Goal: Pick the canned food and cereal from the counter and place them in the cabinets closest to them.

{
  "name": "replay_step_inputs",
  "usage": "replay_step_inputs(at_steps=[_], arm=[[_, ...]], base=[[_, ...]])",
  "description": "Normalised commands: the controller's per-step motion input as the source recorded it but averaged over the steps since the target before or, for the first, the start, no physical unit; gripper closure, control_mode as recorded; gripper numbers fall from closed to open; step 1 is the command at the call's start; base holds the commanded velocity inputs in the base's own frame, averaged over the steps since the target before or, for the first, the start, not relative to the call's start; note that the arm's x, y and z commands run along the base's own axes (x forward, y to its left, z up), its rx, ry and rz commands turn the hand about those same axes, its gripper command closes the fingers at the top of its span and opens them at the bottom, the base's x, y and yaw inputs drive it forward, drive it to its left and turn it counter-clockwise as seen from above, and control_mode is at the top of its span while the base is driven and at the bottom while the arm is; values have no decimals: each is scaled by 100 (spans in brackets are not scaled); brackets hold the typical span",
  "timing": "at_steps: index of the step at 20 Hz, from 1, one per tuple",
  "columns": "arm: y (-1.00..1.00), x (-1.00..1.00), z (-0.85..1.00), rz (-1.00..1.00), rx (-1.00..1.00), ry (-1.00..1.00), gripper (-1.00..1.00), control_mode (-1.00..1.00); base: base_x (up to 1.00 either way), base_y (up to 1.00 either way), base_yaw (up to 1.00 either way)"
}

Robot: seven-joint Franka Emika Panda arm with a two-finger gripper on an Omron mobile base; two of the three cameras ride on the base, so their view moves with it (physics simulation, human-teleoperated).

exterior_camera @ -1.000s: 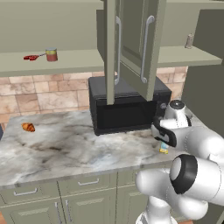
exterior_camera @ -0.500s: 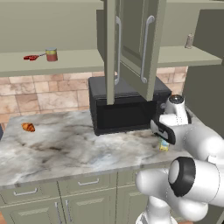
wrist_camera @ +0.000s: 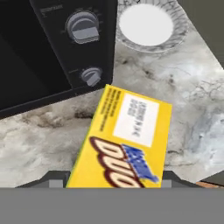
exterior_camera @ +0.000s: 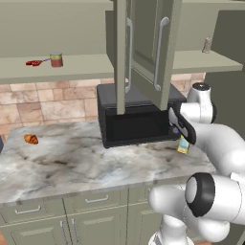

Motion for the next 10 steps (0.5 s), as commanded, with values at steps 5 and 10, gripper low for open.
replay_step_inputs(at_steps=[5,10], arm=[[-17,-20,73,1,5,1,100,-100],[-18,-39,71,3,4,-2,100,-100]], base=[[0,0,0],[0,0,0]])
